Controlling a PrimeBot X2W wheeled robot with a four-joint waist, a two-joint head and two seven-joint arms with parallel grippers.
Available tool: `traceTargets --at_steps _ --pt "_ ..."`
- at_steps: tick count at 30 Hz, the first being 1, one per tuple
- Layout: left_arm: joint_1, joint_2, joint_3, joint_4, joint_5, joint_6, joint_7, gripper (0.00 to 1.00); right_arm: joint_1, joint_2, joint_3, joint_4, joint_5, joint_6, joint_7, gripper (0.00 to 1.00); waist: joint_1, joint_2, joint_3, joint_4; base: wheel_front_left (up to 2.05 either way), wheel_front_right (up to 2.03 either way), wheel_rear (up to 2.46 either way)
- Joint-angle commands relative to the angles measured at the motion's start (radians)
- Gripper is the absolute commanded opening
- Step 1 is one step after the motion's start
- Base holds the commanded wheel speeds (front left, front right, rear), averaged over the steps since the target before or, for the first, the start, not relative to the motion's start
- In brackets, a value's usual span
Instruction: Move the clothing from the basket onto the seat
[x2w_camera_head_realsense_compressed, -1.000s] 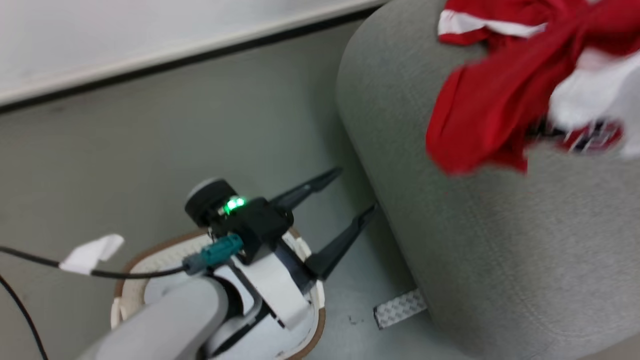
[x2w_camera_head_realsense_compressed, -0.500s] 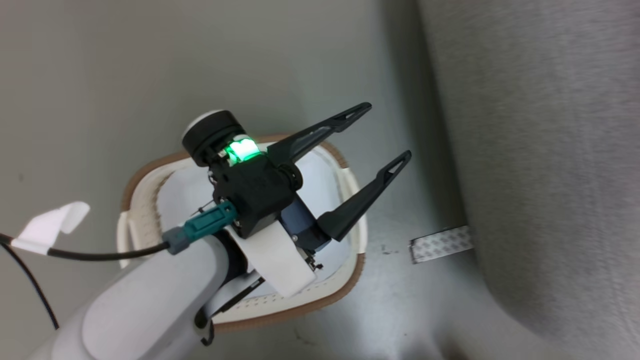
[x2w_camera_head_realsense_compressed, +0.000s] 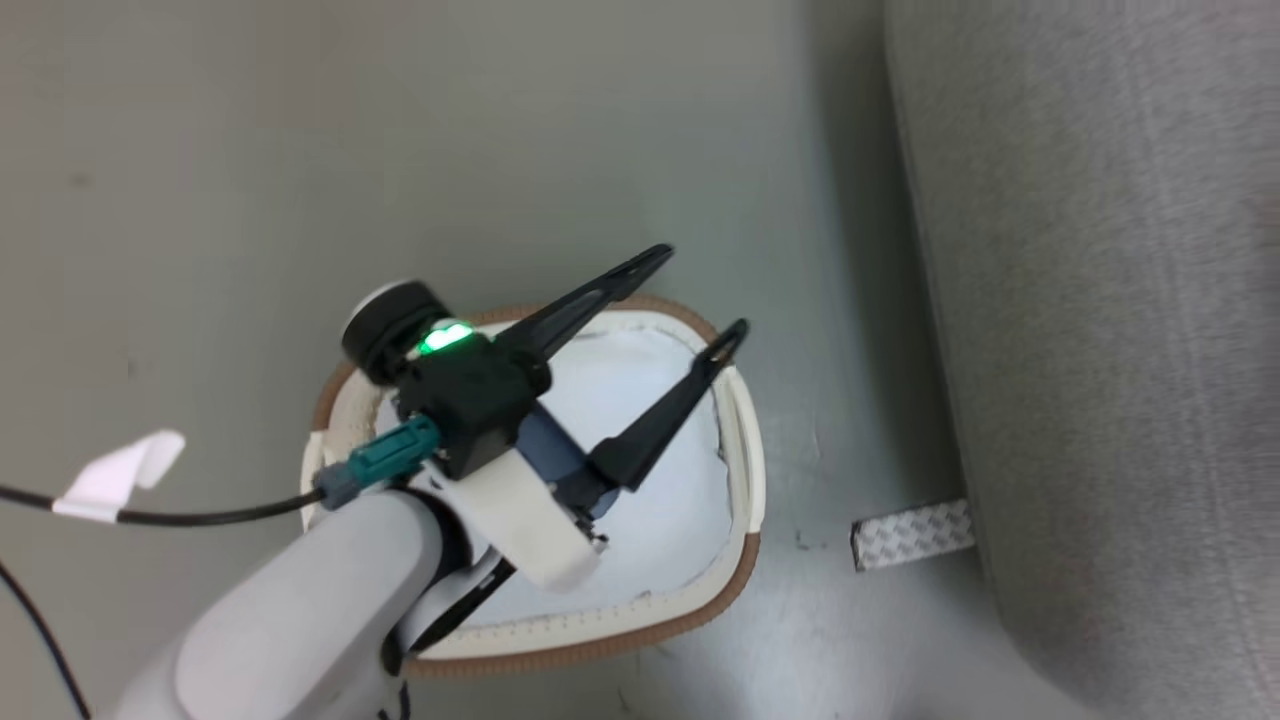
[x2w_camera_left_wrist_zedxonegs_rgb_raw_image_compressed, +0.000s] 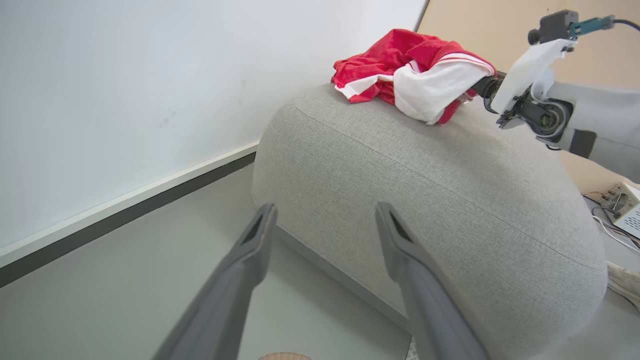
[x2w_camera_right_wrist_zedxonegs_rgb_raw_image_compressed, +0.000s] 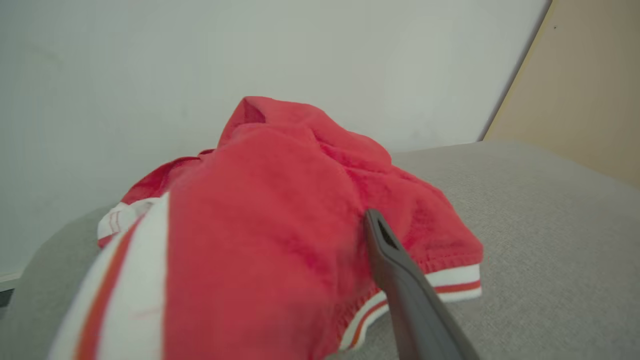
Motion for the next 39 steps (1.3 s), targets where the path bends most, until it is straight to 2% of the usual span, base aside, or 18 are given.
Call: traceTargets --at_steps 1,8,13,20,27,33,39 --pt "0.03 0.007 0.004 0.019 -0.011 0.009 -0.019 1.0 0.047 0.009 0.022 -0.009 0.005 -0.003 -0.016 1.0 -0.0002 0.0001 -0.073 -0.013 0.0 0.0 0.0" --pt "0.163 -0.003 0.029 0.1 -0.072 0.061 -0.095 1.0 0.271 0.032 0.165 -0.098 0.041 -0.003 -0.042 1.0 -0.0002 0.0001 -0.296 -0.026 0.0 0.0 0.0" --pt "0.287 -0.021 0.045 0.155 -0.125 0.108 -0.131 1.0 0.479 0.046 0.263 -0.231 0.086 -0.003 -0.013 1.0 -0.0002 0.0001 -0.467 -0.005 0.0 0.0 0.0" --pt "0.409 -0.033 0.08 0.2 -0.131 0.17 -0.158 1.0 0.653 0.078 0.379 -0.319 0.089 -0.003 -0.014 1.0 -0.0002 0.0001 -0.575 0.054 0.0 0.0 0.0" --pt "0.541 -0.08 0.194 0.224 -0.105 0.229 -0.166 1.0 0.777 0.096 0.494 -0.27 0.111 -0.003 -0.061 1.0 -0.0002 0.0001 -0.659 0.132 0.0 0.0 0.0" --pt "0.66 -0.128 0.316 0.236 -0.018 0.227 -0.165 1.0 0.825 0.099 0.577 -0.175 0.108 -0.003 -0.085 1.0 -0.0002 0.0001 -0.707 0.175 0.0 0.0 0.0" --pt "0.721 -0.19 0.432 0.241 0.077 0.173 -0.166 1.0 0.831 0.098 0.602 -0.095 0.145 -0.003 -0.088 1.0 -0.0002 0.0001 -0.721 0.213 0.0 0.0 0.0"
